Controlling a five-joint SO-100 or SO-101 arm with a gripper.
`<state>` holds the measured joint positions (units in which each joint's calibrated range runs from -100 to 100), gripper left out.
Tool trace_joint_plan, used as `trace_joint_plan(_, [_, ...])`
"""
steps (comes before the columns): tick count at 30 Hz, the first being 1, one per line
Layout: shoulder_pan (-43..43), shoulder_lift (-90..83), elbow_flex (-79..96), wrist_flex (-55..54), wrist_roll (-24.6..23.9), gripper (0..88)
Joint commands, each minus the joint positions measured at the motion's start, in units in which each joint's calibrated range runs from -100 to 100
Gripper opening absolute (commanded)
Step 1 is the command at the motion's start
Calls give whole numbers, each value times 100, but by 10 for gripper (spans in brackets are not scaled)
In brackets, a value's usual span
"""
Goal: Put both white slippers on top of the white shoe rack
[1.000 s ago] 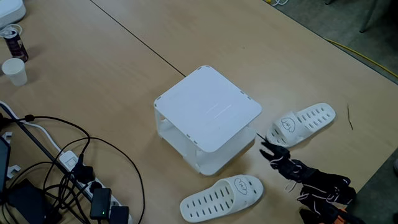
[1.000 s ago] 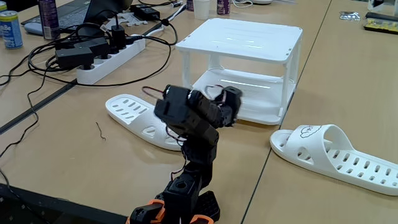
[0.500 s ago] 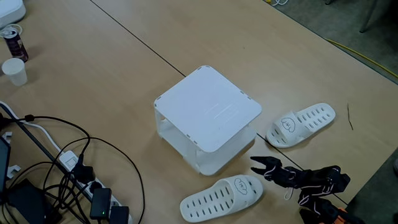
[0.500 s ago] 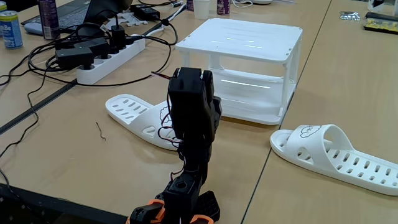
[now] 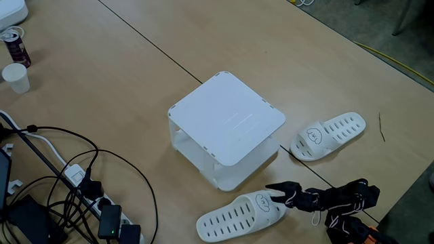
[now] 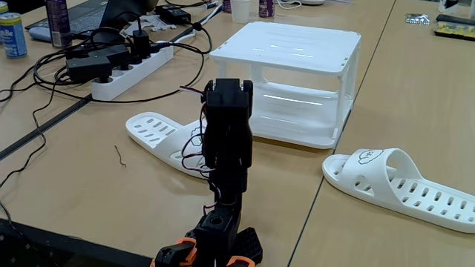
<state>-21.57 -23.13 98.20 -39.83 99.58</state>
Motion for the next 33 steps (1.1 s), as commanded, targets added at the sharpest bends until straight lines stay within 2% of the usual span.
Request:
trace_joint_plan(1, [-450,-47,26,-116,42,219])
trace_joint_plan(9, [-1206,-55,-118,-116,42,216])
trace_joint_plan(20, [-1346,-5,-1002,-116,42,216])
trace_joint_plan(33, [-1305,12,-316,-98,42,213])
